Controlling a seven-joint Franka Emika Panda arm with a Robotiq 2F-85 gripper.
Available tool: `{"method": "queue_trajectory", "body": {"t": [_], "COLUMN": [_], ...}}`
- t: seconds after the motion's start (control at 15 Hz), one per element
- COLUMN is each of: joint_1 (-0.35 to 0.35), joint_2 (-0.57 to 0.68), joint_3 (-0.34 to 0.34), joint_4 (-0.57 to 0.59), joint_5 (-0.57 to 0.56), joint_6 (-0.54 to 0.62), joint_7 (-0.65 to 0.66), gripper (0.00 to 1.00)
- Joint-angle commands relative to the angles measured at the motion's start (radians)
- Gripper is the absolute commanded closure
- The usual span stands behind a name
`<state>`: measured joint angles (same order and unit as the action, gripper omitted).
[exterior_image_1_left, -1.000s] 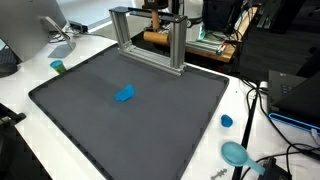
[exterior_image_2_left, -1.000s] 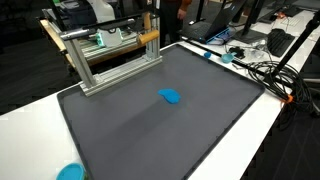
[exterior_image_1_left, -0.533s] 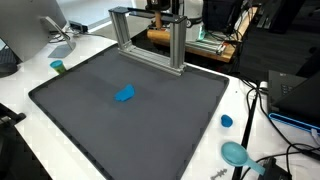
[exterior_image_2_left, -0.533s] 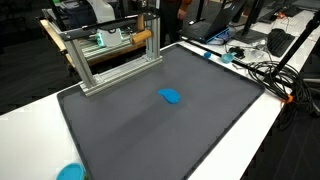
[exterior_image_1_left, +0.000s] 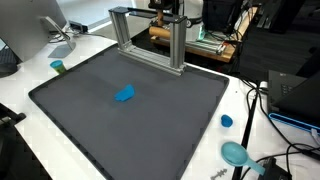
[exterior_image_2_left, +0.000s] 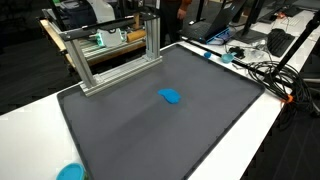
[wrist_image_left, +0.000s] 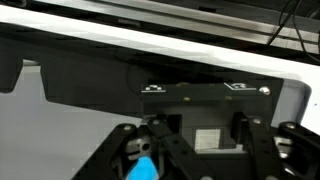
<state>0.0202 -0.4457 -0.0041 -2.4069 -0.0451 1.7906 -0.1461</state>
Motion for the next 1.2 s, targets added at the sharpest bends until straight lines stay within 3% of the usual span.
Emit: {"method": "queue_trajectory", "body": {"t": [0.0,0.13,0.4,1.13], "joint_1": [0.008,0.0,-0.015,-0.074], "joint_2": [-0.022,-0.022,0.0,0.096], "joint_3": [-0.005,-0.003,-0.009,0.017], "joint_4": [0.014,0.021,0.046,0.123], "joint_5": [0.016,0.006,0.013,0.003], "joint_6": [-0.047,-0.064,-0.126,-0.421], "joint_7": [0.002,0.018,0.052,0.433], "gripper": [0.08,0.0,0.0,0.0]}}
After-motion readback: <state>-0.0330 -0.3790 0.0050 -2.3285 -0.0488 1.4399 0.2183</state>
